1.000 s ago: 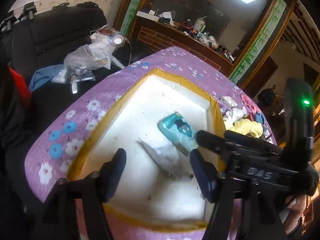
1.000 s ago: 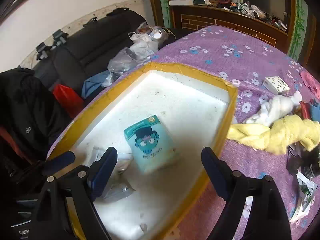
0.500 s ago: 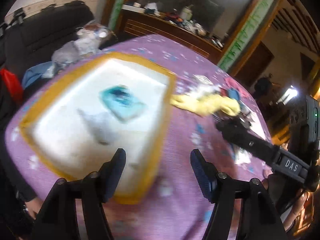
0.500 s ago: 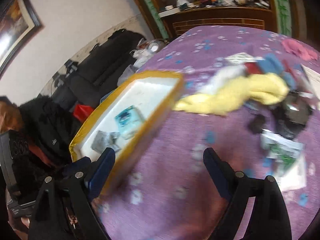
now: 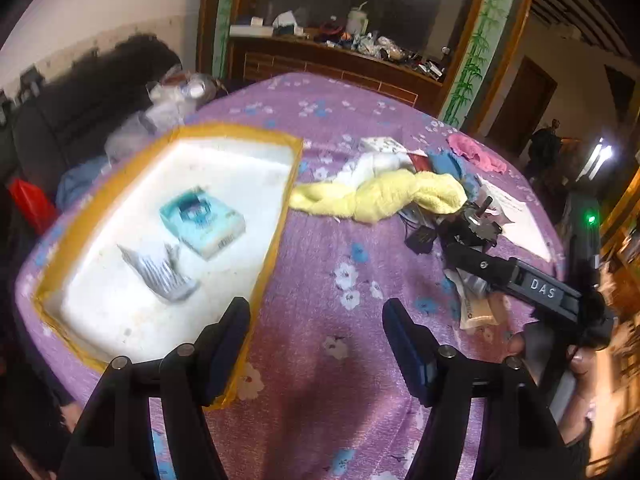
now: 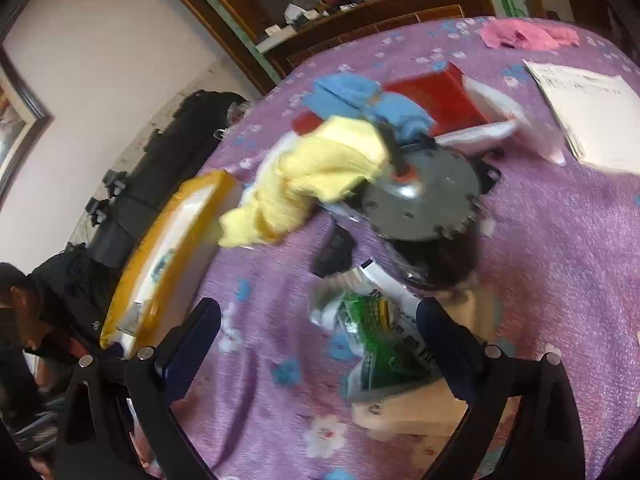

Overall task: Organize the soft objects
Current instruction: 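Grasp the yellow towel with left tool while right tool approaches the green-printed sachet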

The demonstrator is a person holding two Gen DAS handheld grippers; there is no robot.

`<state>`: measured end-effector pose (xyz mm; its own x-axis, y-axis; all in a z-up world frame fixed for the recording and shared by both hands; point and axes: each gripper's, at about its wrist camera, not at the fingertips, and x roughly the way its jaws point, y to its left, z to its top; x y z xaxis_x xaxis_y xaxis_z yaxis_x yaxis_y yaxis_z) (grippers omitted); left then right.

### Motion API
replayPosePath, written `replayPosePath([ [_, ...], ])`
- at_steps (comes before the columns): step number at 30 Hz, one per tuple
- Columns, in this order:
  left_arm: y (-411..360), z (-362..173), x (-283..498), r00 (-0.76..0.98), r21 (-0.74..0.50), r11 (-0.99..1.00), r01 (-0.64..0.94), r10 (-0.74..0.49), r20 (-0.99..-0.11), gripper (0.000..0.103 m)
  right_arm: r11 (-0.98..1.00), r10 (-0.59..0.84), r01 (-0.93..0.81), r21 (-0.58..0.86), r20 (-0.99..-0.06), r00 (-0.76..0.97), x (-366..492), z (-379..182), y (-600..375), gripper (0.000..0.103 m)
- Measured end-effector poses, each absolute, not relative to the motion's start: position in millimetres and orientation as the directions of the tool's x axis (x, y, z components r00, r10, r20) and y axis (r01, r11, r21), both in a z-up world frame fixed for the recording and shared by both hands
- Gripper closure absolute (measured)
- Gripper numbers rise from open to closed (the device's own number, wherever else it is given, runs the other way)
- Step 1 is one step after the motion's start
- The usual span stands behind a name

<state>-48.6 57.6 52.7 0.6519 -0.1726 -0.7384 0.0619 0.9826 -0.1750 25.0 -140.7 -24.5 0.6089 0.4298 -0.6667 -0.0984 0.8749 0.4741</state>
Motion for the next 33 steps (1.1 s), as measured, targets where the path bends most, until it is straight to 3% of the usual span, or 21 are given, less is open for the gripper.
replayPosePath([
  [6,31,45,-38,0.631,-0.158,0.981,0.117,-0.196,-0.75,0.031,0.863,0.455,-0.13,0.489,-0.639,0.621,19,-18,-137,0.005],
  [11,21,26,-31,0.574,-0.269,0.949,0.162,-0.313,-0.757,0.031,0.854,0.454,-0.115,0.508,-0.617,0.643,15,-14,-147,0.005],
  [15,14,17,-24,0.546,-0.293,0.94,0.173,-0.339,-0.766,0.031,0.845,0.432,-0.07,0.531,-0.599,0.674,13,-10,-162,0.005],
  [23,23,12,-20,0.535,-0.344,0.926,0.158,-0.373,-0.758,0.031,0.86,0.356,0.034,0.51,-0.645,0.677,15,-17,-180,0.006],
  [27,27,14,-13,0.534,-0.365,0.918,0.158,-0.39,-0.75,0.031,0.88,0.336,0.072,0.47,-0.722,0.605,23,-32,-173,0.014],
  [33,17,31,11,0.564,-0.297,0.937,0.182,-0.347,-0.75,0.031,0.912,0.29,0.06,0.406,-0.741,0.605,20,-32,-166,0.015],
])
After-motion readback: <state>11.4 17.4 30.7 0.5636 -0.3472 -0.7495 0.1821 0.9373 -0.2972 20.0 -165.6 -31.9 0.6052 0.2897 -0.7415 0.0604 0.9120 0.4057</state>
